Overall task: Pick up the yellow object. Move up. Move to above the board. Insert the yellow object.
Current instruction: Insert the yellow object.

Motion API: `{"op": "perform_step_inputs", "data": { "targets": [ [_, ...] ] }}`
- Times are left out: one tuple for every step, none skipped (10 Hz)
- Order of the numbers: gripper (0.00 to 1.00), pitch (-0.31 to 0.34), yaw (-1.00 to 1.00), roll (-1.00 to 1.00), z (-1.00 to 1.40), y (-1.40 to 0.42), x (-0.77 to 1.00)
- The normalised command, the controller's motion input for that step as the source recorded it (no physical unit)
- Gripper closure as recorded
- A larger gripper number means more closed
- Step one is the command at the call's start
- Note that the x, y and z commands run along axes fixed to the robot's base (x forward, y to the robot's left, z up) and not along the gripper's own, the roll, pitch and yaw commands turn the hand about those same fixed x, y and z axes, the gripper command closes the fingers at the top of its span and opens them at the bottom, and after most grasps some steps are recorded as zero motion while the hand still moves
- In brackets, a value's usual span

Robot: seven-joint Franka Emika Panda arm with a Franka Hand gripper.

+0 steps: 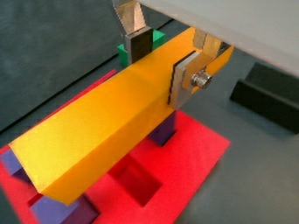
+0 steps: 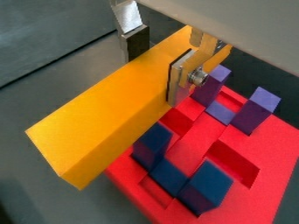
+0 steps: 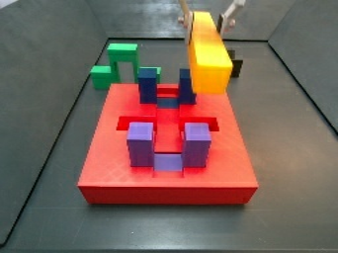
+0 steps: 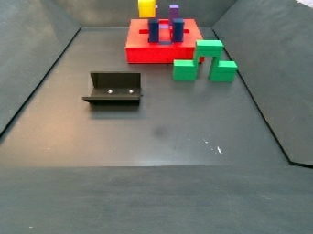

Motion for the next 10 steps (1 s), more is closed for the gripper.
{"op": "perform_step_inputs", "data": {
  "targets": [
    [1.00, -0.104, -0.06, 0.15, 0.00, -0.66, -0.52],
    [1.00, -0.063, -0.13, 0.00, 0.00, -0.13, -0.13],
    [1.00, -0.026, -0.09, 0.04, -0.10, -0.16, -0.24],
    [1.00, 0.000, 0.00, 0.07, -0.23, -0.07, -0.04],
    [1.00, 0.083, 0.12, 0.08, -0.44, 0.00, 0.03],
    [1.00, 0.010, 0.15, 0.08, -0.50, 0.00, -0.18],
    [1.00, 0.000, 0.13, 0.00, -0.24, 0.00, -0.25],
    [1.00, 0.000, 0.08, 0.03, 0.00, -0.13, -0.02],
    [1.00, -0.083, 0.02, 0.12, 0.37, -0.26, -0.26],
    [1.00, -0.061, 0.06, 0.17, 0.20, -0.29, -0.23]
  ]
}}
